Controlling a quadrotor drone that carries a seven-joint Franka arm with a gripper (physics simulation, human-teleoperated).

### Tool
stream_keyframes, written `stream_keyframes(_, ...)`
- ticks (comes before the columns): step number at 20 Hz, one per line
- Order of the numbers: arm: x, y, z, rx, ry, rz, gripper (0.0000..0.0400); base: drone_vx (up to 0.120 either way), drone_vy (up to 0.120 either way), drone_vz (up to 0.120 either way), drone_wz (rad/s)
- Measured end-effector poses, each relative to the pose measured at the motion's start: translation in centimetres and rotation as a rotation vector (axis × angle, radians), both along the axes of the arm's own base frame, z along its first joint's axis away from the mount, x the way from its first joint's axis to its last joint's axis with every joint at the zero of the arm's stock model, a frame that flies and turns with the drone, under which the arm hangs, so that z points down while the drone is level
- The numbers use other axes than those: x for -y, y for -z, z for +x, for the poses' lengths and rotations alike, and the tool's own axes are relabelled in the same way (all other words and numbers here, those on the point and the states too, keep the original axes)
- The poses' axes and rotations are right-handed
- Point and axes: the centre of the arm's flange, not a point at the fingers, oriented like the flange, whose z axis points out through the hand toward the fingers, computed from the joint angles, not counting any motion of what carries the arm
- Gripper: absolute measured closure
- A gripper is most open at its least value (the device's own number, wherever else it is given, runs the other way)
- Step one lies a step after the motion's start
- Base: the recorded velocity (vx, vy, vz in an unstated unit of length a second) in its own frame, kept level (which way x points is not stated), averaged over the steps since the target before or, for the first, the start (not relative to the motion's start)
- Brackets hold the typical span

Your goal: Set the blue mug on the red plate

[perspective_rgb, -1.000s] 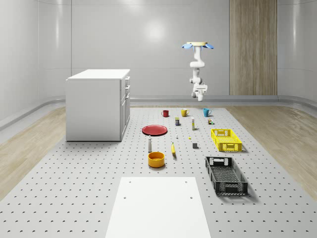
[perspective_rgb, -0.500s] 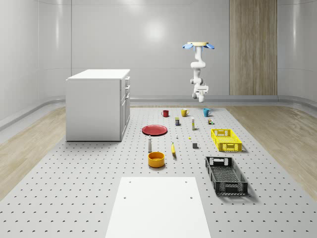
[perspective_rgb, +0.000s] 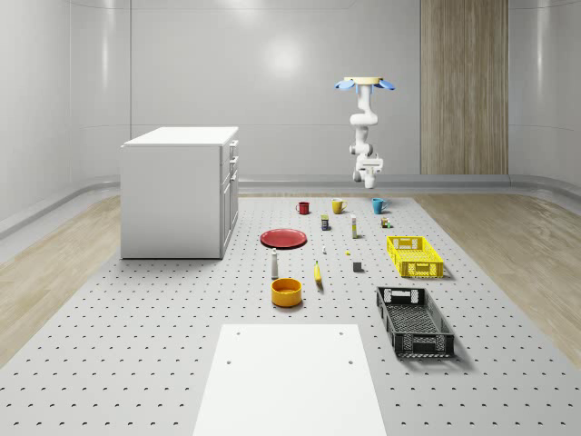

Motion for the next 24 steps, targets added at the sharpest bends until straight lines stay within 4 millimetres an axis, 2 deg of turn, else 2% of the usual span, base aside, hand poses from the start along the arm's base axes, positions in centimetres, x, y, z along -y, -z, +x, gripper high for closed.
stream_keyframes(8,-1.0,0.1,-0.1,0.006,0.003,-0.096,0.0000,0.120,0.000,0.000,0.000)
stream_keyframes(14,-3.1,0.6,-0.1,0.010,0.009,-0.322,0.0000,0.120,0.000,-0.007,0.000)
stream_keyframes(17,-5.1,1.7,-0.1,0.012,0.015,-0.547,0.0000,0.120,0.000,-0.120,0.000)
stream_keyframes(19,-6.7,3.0,0.0,0.012,0.020,-0.761,0.0000,0.060,0.000,-0.060,0.000)
stream_keyframes(21,-8.3,5.2,0.0,0.012,0.028,-1.033,0.0000,0.000,0.000,-0.100,0.000)
stream_keyframes(24,-9.5,10.0,0.2,0.010,0.042,-1.529,0.0000,0.000,0.000,-0.120,0.000)
